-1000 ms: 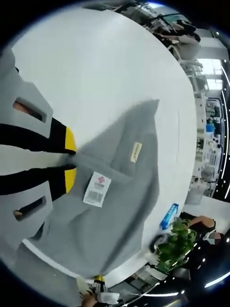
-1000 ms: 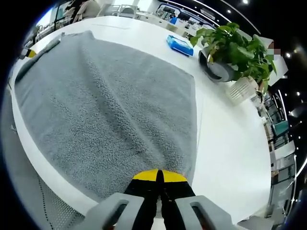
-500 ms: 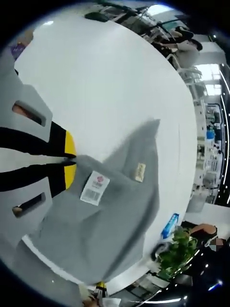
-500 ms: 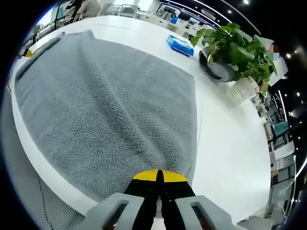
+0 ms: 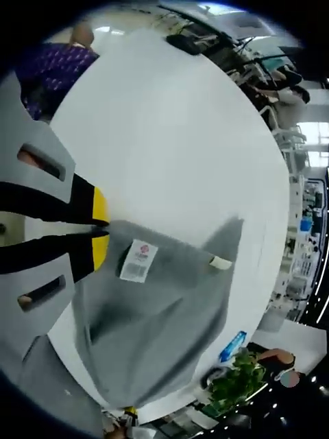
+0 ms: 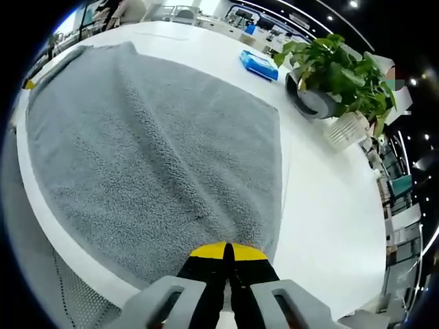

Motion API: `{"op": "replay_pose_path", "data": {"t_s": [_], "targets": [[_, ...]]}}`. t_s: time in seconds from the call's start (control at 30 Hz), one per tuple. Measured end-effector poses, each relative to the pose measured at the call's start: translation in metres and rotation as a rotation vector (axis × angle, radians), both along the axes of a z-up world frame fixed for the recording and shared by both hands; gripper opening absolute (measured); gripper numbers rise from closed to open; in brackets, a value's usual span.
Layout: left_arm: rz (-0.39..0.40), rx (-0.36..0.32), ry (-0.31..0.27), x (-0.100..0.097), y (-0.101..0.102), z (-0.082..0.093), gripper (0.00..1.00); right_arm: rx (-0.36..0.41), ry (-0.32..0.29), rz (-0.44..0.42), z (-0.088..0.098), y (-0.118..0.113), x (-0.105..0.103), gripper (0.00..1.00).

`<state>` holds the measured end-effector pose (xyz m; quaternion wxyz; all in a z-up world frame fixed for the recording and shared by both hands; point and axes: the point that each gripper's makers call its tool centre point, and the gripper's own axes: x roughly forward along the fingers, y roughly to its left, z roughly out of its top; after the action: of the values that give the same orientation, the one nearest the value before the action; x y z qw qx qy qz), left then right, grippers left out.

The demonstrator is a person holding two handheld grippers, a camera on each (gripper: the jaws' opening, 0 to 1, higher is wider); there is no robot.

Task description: Open the folded towel by lifting each exposed corner and separating the folded layers until the towel lies flat within the target outline without major curled edges

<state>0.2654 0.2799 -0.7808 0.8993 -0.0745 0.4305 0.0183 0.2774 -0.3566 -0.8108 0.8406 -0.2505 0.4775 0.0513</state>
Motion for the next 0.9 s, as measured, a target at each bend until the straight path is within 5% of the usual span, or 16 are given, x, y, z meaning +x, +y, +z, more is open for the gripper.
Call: {"op": "replay_pose_path", "data": {"t_s": [0.3,0.53,0.6,0.9], "targets": [[0.073,-0.011,0.013,-0.032,0.007,-0.013,0.04,0.134,-0.037,-0.107,0.000,-0.001,0.000,0.00],[0.054,0.046,-0.071,-0.029,0.010,0.008,0.08,0.343,-0.106,-0.245,0.009,0.002,0.008,0.07],[0.005,0.043,-0.130,-0.017,0.001,0.019,0.09,0.368,-0.150,-0.195,0.021,0.008,0.017,0.12],[-0.152,0.018,-0.133,0.028,-0.035,0.023,0.20,0.413,-0.141,0.062,0.036,0.064,0.048,0.35]]}}
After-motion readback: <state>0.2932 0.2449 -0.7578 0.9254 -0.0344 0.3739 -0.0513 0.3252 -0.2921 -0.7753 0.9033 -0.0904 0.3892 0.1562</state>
